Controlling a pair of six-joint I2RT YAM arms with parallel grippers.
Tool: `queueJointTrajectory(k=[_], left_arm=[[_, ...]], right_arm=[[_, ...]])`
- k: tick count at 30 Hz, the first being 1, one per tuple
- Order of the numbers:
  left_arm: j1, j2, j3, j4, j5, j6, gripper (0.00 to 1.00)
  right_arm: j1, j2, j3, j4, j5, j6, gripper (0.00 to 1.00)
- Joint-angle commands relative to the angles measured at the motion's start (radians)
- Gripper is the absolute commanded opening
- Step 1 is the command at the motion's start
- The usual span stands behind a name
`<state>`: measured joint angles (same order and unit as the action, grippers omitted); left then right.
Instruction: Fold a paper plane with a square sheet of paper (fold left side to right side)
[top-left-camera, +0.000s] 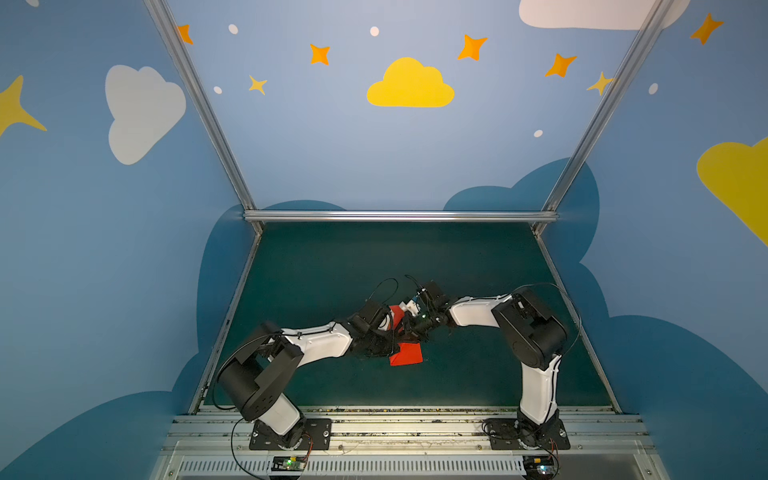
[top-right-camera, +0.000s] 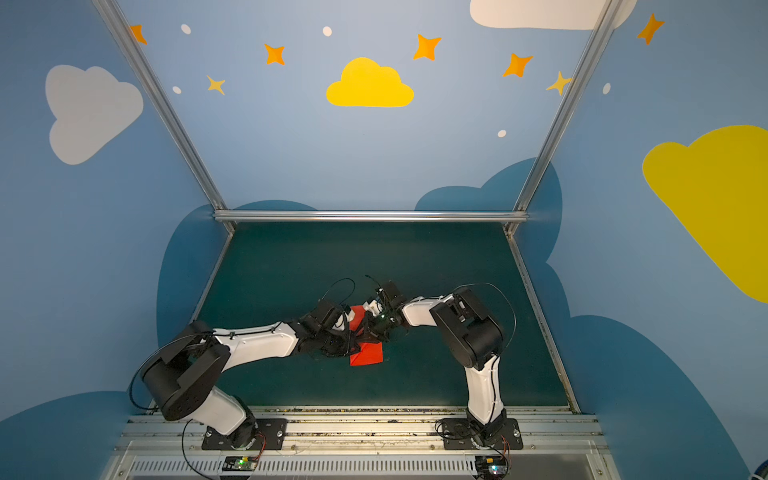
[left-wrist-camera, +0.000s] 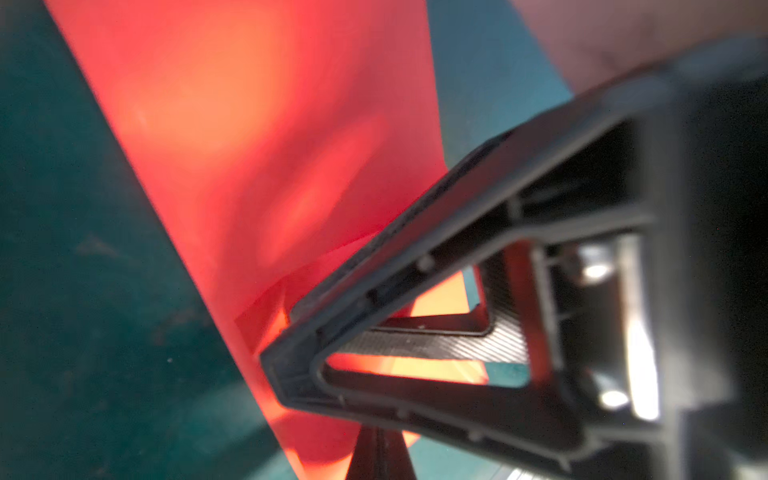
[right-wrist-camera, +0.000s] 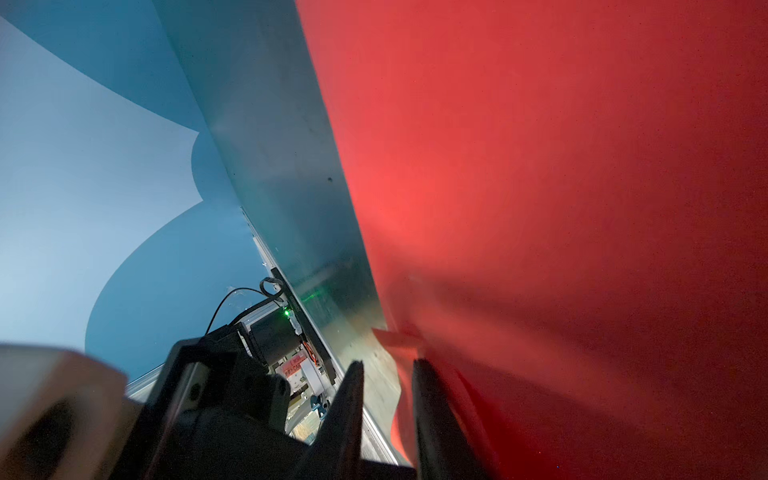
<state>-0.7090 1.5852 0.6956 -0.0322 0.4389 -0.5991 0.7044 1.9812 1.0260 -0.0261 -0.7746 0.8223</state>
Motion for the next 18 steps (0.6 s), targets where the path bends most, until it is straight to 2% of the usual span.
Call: queueJointTrajectory(k=[1, 12, 18], left_arm=[[-0.003, 0.017, -0.029, 0.015, -0.004, 0.007, 0.04], [-0.007, -0.010, -0.100, 0.049, -0.014, -0.024, 0.04], [-0.046, -0.047, -0.149, 0.054, -0.021, -0.060, 0.04]], right_arm=[[0.013, 0.013, -0.044, -0.101, 0.073, -0.005, 0.25], [0.012, 0.012, -0.060, -0.098, 0.078, -0.005, 0.25], [0.012, 0.007, -0.070, -0.095, 0.084, 0.000, 0.25]])
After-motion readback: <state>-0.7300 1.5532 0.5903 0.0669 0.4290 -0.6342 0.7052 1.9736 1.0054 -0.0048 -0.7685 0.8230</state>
